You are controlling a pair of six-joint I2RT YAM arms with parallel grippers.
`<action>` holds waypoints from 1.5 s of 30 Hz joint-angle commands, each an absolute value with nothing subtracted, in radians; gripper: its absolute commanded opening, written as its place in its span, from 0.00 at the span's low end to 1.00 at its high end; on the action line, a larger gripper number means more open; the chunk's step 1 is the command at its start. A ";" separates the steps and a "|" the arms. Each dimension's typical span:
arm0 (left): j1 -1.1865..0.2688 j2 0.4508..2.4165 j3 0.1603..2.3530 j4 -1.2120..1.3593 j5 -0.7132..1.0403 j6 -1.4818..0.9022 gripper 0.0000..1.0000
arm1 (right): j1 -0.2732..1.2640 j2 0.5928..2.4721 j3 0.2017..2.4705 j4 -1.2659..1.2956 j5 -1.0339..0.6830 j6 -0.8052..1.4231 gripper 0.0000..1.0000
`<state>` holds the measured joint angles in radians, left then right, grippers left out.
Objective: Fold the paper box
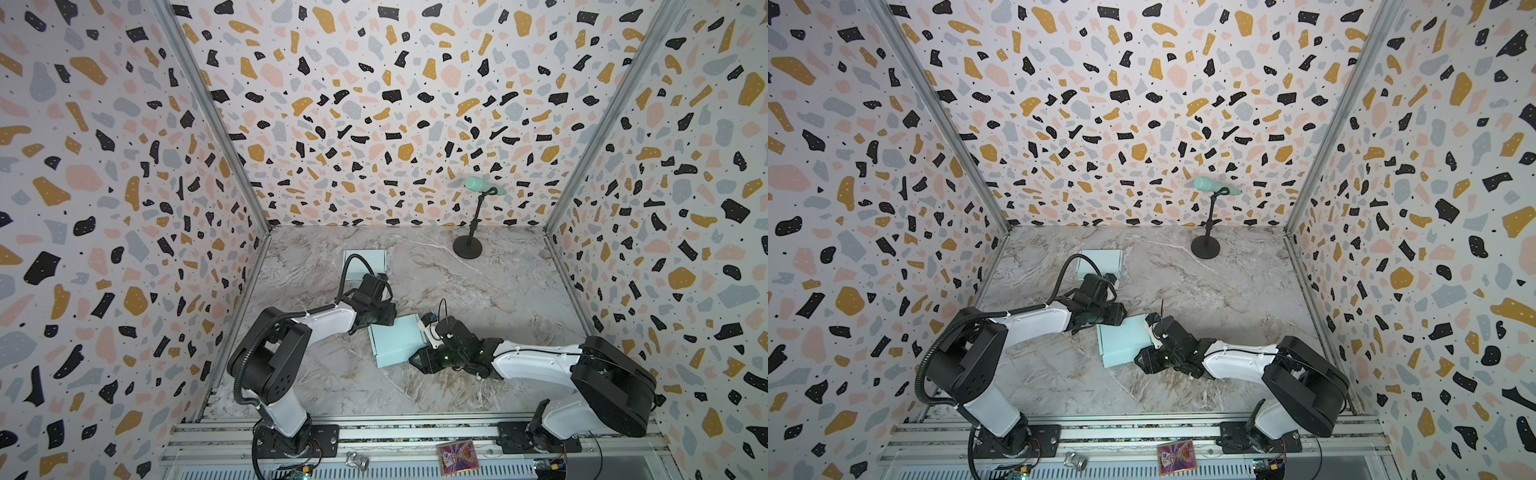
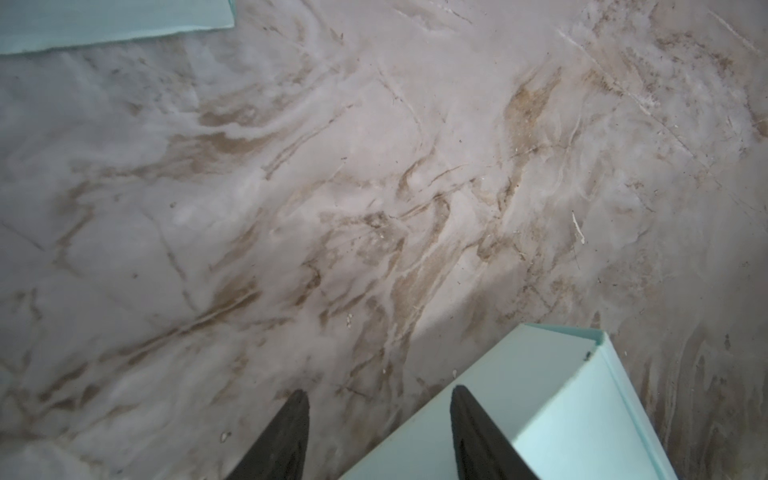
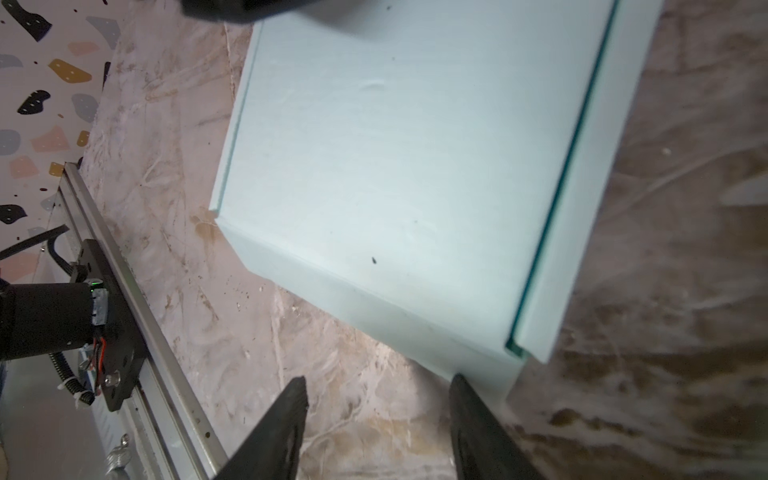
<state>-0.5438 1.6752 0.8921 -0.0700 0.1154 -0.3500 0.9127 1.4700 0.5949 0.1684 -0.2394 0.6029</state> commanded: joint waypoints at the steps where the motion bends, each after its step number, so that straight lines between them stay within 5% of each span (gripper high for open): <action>1: -0.545 1.641 0.860 -0.063 0.127 -0.345 0.57 | 0.897 1.492 0.633 0.141 -0.236 0.559 0.56; 45: -0.561 1.218 0.453 0.008 0.191 -0.542 0.57 | 0.727 1.670 0.834 0.086 -0.178 0.409 0.54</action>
